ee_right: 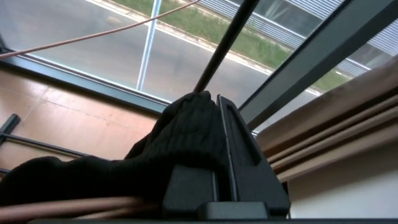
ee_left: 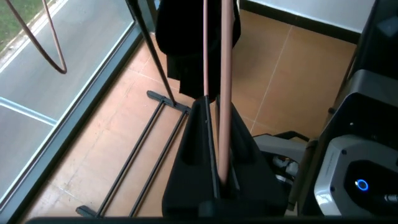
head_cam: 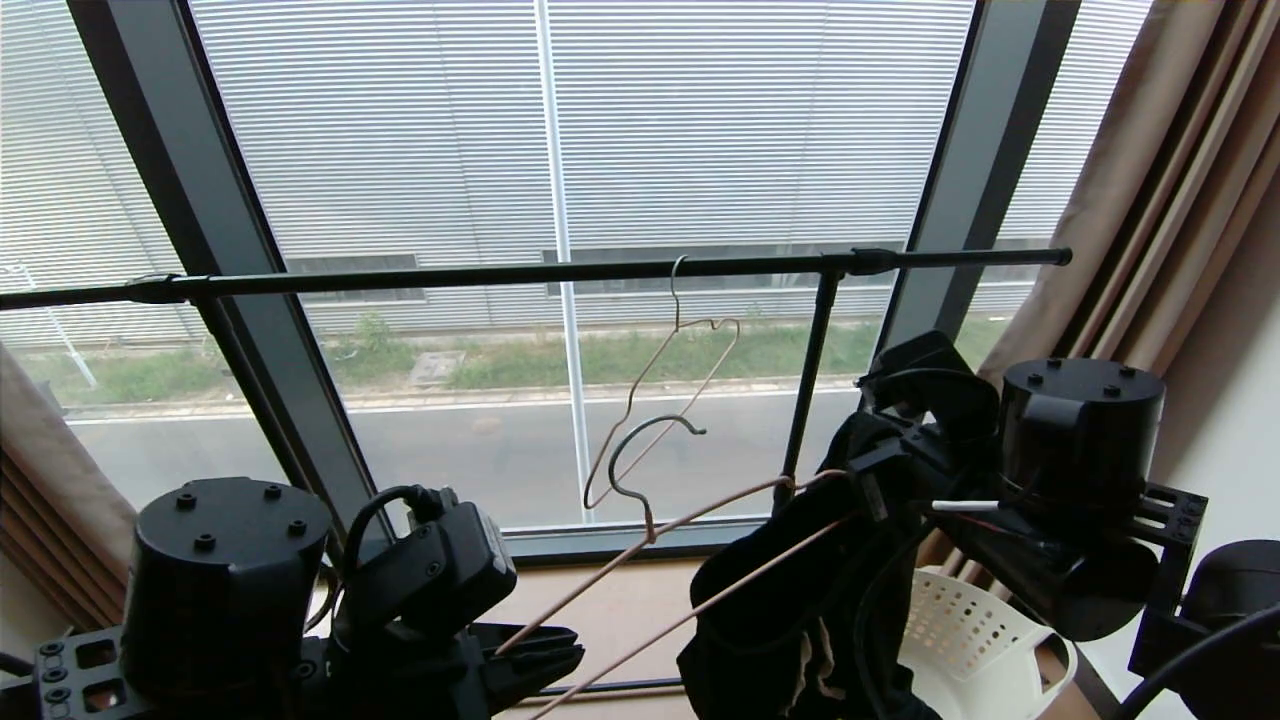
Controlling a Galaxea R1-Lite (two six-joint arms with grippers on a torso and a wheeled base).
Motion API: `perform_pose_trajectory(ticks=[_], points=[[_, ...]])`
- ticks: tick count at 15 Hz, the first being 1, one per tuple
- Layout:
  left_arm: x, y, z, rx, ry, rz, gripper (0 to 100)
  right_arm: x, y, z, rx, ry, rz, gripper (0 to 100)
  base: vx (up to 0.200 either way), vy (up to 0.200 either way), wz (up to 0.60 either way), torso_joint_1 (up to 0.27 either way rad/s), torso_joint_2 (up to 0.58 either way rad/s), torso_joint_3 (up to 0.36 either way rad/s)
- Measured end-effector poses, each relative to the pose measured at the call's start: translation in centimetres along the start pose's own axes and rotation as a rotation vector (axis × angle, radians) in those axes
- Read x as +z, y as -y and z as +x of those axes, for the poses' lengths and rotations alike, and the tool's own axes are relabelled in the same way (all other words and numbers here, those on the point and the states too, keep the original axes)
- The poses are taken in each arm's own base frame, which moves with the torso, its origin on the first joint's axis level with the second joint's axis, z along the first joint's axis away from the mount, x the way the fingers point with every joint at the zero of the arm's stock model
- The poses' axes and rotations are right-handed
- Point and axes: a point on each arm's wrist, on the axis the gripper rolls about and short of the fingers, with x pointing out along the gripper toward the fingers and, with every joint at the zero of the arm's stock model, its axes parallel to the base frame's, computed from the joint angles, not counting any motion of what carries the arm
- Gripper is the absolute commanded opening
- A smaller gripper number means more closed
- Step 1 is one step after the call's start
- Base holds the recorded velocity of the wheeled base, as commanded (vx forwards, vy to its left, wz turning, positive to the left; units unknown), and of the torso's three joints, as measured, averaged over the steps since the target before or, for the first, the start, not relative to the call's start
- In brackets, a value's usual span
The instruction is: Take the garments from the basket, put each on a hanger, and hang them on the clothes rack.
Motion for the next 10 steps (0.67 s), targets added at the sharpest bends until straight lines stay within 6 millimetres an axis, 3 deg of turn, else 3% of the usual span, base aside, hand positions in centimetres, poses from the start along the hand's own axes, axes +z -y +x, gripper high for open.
perform_pose_trajectory(ticks=[4, 10], points=[[-0.1, -0.7, 1.9, 0.021, 0.002, -0.007, 0, 1.4, -1.8, -1.3, -0.08, 0.075, 0.035, 0, 0.0, 0.0, 0.0, 0.0, 0.0, 0.0], [-0.4, -1.2, 3.4, 0.061, 0.0, -0.033, 0, 2.4, -4.1, -3.2, -0.03, 0.141, 0.053, 0, 0.0, 0.0, 0.0, 0.0, 0.0, 0.0]])
